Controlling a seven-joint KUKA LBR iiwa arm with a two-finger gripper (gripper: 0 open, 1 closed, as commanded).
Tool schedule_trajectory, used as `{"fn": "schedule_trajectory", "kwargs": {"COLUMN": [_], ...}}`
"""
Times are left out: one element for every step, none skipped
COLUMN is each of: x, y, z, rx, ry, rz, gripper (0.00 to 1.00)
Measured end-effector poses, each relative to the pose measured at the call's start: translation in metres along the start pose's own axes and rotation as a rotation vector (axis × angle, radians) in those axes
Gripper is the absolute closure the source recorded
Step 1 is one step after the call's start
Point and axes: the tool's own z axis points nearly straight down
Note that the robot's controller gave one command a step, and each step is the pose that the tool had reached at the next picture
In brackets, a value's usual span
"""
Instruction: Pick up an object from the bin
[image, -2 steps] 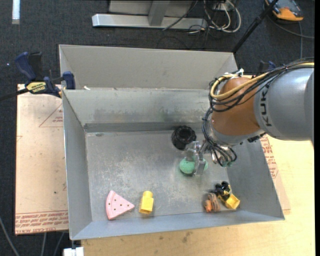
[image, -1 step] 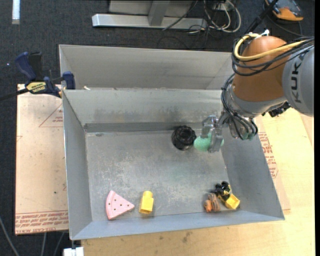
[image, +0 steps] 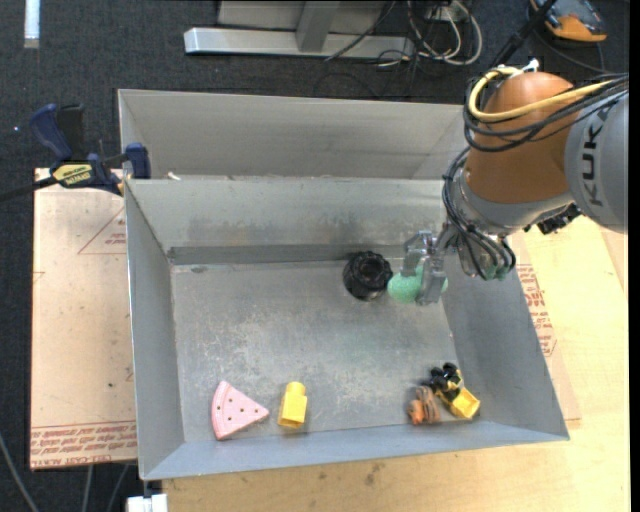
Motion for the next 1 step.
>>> {"fn": "schedule_trajectory", "kwargs": {"x": [-0.0196], "y": [0.0226], "z": [-0.0464], "rx": [0.001], "ry": [0.005], "rz": [-0.004], "gripper": [1.0]}}
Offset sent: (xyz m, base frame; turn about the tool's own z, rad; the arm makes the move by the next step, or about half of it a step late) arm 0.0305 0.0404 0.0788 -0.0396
